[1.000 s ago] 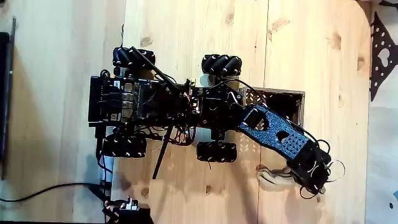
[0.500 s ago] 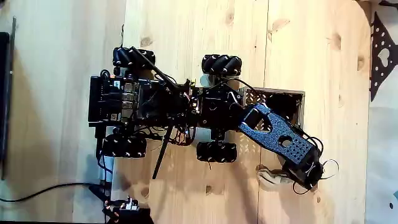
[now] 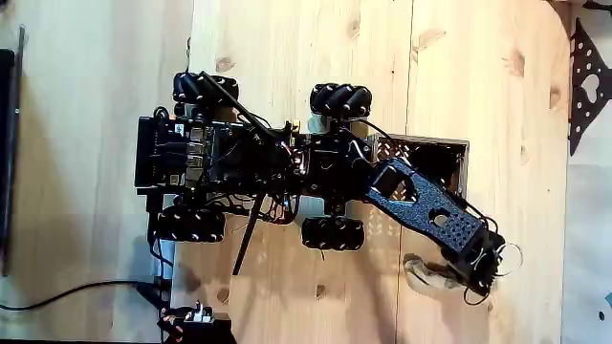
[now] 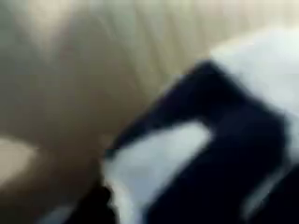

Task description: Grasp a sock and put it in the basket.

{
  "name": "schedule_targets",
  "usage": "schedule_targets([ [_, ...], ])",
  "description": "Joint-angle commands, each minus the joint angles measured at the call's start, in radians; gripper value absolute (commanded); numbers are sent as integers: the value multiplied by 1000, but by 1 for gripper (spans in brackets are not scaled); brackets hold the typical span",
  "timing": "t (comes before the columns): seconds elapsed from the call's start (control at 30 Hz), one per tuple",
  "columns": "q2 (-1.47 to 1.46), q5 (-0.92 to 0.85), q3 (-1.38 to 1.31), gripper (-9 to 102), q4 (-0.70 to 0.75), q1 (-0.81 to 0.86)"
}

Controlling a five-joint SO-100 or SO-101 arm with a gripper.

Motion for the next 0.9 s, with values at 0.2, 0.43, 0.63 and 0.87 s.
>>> schedule_targets([
  [0.2,483,156,-3,0,279,-71],
  [0.43,804,232,-17,0,506,-94],
  [0.63,963,250,-138,0,818,-63],
  [0.87,1081,250,-155,0,1058,-17],
])
